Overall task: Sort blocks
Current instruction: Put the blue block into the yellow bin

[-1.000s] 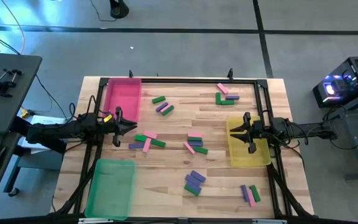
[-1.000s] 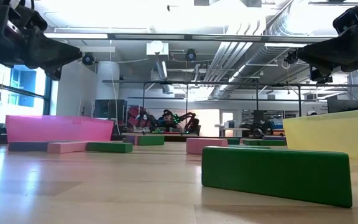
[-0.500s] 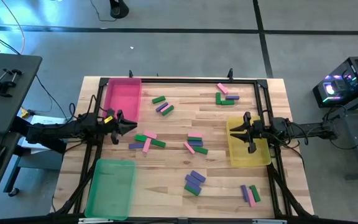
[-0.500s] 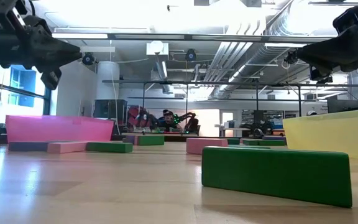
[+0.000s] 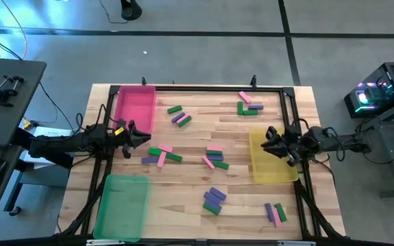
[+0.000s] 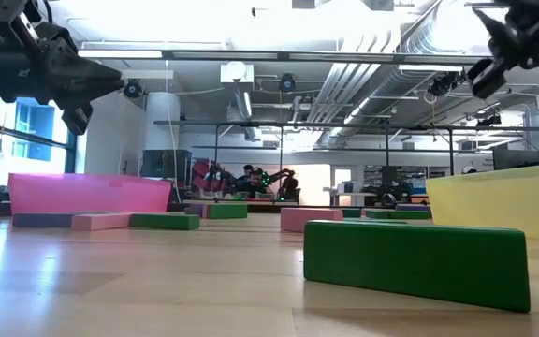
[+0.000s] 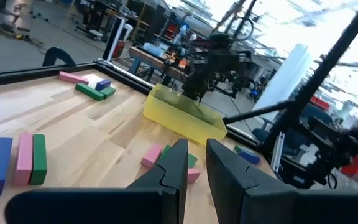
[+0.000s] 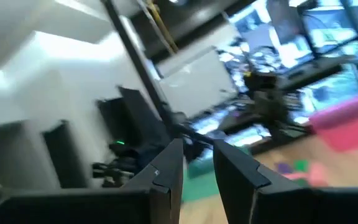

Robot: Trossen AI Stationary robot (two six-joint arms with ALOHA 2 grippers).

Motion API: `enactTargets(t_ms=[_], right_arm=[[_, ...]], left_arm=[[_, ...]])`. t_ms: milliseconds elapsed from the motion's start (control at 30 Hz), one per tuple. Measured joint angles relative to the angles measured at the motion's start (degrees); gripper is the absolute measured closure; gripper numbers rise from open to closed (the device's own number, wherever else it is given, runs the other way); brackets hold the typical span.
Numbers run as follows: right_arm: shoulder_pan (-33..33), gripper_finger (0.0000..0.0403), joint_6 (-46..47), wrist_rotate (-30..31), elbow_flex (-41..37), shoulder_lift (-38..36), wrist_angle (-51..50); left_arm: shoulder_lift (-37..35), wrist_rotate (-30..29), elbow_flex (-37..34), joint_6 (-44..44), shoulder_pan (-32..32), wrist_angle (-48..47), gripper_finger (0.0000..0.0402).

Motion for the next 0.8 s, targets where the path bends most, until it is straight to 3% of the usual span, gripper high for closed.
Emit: enactTargets(t_ms=[400,533,700,800], right_arm=[[17.67,0.0325,-27.57,13.10,0.00,13.43,11.49],[21.63,0.0325,-32.47,15.66,1.05,19.16,12.20],[26.12,0.0325,-34.73,19.44,9.10,30.04,9.15],[28.36,0.0325,-35.35,24.06,17.50,37.69,-0.28]], left_arm=[[0.00,-4.39,0.00,-1.57,0.01,0.59,0.0356],[0.00,-4.71,0.02,-1.54,0.02,0.63,0.0356],[0.02,-6.33,0.00,3.61,-0.02,1.71,0.0356],[0.02,-4.39,0.02,6.98,-0.88,3.61,0.0356]])
